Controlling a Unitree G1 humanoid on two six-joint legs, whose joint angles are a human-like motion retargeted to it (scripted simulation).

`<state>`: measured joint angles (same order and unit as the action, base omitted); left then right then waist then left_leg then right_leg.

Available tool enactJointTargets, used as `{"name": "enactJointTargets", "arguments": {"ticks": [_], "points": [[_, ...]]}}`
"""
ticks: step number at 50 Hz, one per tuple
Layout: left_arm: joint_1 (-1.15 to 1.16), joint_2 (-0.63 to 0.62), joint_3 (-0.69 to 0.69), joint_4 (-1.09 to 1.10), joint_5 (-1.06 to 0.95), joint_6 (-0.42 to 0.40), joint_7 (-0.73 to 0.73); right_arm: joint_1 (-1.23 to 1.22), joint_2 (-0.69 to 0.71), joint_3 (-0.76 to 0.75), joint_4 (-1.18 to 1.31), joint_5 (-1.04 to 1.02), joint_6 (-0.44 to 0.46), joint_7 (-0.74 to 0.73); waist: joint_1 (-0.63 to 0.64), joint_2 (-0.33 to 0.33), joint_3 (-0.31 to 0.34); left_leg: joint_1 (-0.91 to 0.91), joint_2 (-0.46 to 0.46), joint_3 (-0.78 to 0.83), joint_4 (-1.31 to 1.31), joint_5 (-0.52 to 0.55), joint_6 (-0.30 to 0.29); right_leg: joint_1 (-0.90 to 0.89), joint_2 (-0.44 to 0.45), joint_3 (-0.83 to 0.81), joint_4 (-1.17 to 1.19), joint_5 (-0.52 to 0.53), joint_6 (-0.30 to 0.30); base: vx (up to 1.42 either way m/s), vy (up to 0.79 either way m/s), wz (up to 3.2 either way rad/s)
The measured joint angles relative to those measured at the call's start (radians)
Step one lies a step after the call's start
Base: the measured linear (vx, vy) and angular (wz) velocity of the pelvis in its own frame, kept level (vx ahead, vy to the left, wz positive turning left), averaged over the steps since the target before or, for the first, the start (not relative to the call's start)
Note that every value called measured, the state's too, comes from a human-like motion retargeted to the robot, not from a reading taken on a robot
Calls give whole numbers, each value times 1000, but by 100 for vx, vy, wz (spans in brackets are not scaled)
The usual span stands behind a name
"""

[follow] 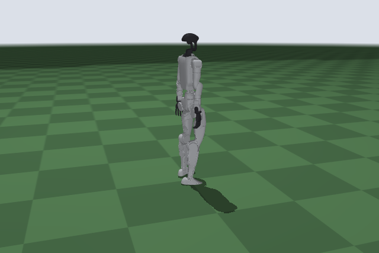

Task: Upper body actions

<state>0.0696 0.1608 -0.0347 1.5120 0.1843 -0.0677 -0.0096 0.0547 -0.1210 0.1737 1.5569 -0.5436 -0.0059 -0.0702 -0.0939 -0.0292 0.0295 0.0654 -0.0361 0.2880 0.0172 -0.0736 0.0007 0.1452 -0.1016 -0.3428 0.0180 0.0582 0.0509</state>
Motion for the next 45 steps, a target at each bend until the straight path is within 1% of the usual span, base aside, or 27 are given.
{"name": "enactJointTargets", "arguments": {"ticks": [7,15,24,27,30,33,36,38,40,42,43,45], "points": [[-5,5,8,0,20,15,-65,-22,-8,-23,-7,29,-5,0,-4,2,1,-3,3,3,2,-1,0,-7,1,7,2,3,-1,0,0,0],[-8,10,-6,-14,42,23,-73,-27,-4,-28,-8,50,-6,16,-5,2,7,-2,7,6,3,0,-1,-8,3,10,3,4,-1,0,0,0],[-6,14,-8,-19,52,24,-101,-17,4,-27,-5,17,1,37,-2,2,12,2,9,8,2,0,-1,-5,6,11,3,3,-2,0,0,0],[0,13,47,-34,89,28,-138,-11,10,-77,-22,-12,-1,68,-4,1,26,9,9,7,2,-1,-1,3,6,10,2,3,-2,0,0,0],[-1,26,173,-37,162,46,-127,-2,14,-180,-43,-45,-29,109,-7,0,35,14,9,5,2,0,-1,10,6,7,2,2,-2,0,0,0],[-21,103,296,-2,120,84,-68,-32,-32,-283,5,-19,-44,139,-5,-4,35,14,6,2,2,1,-1,12,4,3,2,2,-3,0,0,0],[-52,240,485,44,46,147,-70,-82,-122,-468,63,-1,27,174,7,-6,24,7,5,-2,0,3,-2,7,2,-2,1,1,-3,0,0,0],[-74,351,596,63,-23,181,-72,-112,-199,-607,65,24,101,217,17,-5,12,-3,4,-5,0,4,-3,-1,0,-5,0,1,-2,0,0,0],[-91,492,703,58,-130,201,-40,-151,-317,-766,38,131,197,273,31,-7,-4,-13,2,-8,0,5,-4,-8,-2,-10,-2,0,-1,3,-1,6],[-112,596,764,32,-205,192,15,-198,-418,-883,-5,295,242,259,41,-4,-15,-20,3,-9,1,5,-5,-13,-3,-12,-2,0,0,7,0,7],[-124,638,788,15,-229,184,46,-225,-462,-929,-29,383,249,236,46,-1,-21,-23,4,-8,1,5,-5,-16,-3,-11,-2,0,1,6,2,0],[-161,740,847,-52,-272,150,122,-316,-573,-1011,-113,620,230,169,53,8,-34,-29,5,-5,3,4,-5,-22,-3,-9,-1,0,2,1,3,-2]]}}
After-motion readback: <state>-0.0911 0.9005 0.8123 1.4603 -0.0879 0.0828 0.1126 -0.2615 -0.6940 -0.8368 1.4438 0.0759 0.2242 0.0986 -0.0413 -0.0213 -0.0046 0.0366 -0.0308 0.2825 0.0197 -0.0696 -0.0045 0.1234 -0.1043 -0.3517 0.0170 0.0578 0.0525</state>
